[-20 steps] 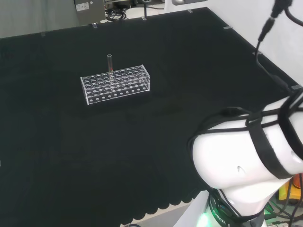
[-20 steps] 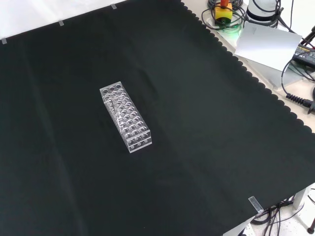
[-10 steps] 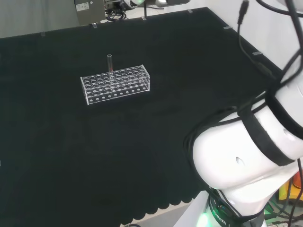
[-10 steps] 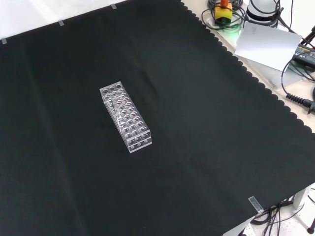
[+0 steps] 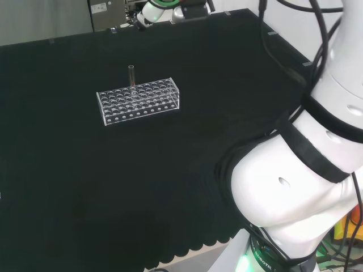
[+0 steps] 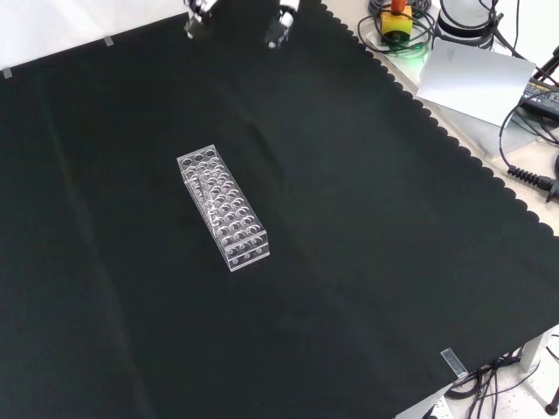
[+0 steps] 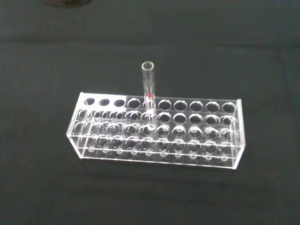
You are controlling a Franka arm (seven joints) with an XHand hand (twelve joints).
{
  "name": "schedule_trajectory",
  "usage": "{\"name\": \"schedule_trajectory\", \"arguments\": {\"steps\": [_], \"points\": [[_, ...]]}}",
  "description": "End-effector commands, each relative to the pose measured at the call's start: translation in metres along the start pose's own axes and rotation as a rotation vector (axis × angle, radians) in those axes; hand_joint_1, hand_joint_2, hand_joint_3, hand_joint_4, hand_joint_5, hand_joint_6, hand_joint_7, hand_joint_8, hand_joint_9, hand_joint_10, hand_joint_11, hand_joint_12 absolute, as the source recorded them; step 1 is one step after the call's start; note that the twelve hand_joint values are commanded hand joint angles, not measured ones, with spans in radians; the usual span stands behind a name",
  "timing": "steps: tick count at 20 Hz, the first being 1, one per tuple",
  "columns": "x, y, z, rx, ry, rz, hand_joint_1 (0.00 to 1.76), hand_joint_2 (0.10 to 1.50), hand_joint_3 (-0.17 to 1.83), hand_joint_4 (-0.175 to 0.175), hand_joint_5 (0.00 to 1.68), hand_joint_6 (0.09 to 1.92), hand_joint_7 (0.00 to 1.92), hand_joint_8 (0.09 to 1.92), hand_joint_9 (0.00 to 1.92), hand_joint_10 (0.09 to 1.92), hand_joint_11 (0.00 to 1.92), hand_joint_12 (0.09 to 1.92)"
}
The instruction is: Pick up the test tube.
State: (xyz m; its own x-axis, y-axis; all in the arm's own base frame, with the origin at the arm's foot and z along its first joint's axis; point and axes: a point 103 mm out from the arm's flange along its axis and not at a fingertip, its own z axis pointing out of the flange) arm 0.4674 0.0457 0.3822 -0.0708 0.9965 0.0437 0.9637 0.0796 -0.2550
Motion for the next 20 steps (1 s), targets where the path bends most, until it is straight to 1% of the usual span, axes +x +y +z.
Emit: {"name": "schedule_trajectory", "arguments": {"steps": [1, 4, 6, 9, 11, 13, 15, 17, 20], "points": [[0.012, 0.036, 0.025, 0.035, 0.003, -0.037, 0.71, 0.76, 0.43, -0.106, 0.31, 0.09, 0.27, 0.91, 0.23, 0.97, 0.06, 1.62], [0.017, 0.049, 0.04, 0.067, -0.006, -0.043, 0.72, 0.76, 0.43, -0.109, 0.32, 0.09, 0.28, 0.91, 0.25, 0.96, 0.07, 1.62], [0.02, 0.058, 0.05, 0.093, 0.0, -0.046, 0.72, 0.76, 0.43, -0.111, 0.32, 0.09, 0.3, 0.91, 0.26, 0.96, 0.07, 1.62], [0.023, 0.07, 0.062, 0.113, -0.007, -0.054, 0.73, 0.76, 0.44, -0.114, 0.34, 0.09, 0.31, 0.92, 0.26, 0.96, 0.07, 1.61], [0.024, 0.079, 0.069, 0.123, -0.023, -0.055, 0.73, 0.76, 0.45, -0.118, 0.36, 0.09, 0.35, 0.91, 0.29, 0.95, 0.08, 1.61], [0.024, 0.087, 0.075, 0.131, -0.06, -0.06, 0.74, 0.76, 0.45, -0.123, 0.39, 0.09, 0.39, 0.91, 0.32, 0.94, 0.08, 1.61], [0.024, 0.096, 0.081, 0.146, -0.083, -0.057, 0.74, 0.75, 0.46, -0.127, 0.4, 0.09, 0.41, 0.91, 0.34, 0.93, 0.08, 1.61], [0.022, 0.104, 0.087, 0.159, -0.087, -0.054, 0.74, 0.75, 0.46, -0.128, 0.41, 0.09, 0.42, 0.91, 0.35, 0.92, 0.08, 1.61], [0.023, 0.115, 0.094, 0.183, -0.114, -0.066, 0.74, 0.75, 0.46, -0.129, 0.41, 0.09, 0.42, 0.91, 0.36, 0.92, 0.08, 1.6]]}}
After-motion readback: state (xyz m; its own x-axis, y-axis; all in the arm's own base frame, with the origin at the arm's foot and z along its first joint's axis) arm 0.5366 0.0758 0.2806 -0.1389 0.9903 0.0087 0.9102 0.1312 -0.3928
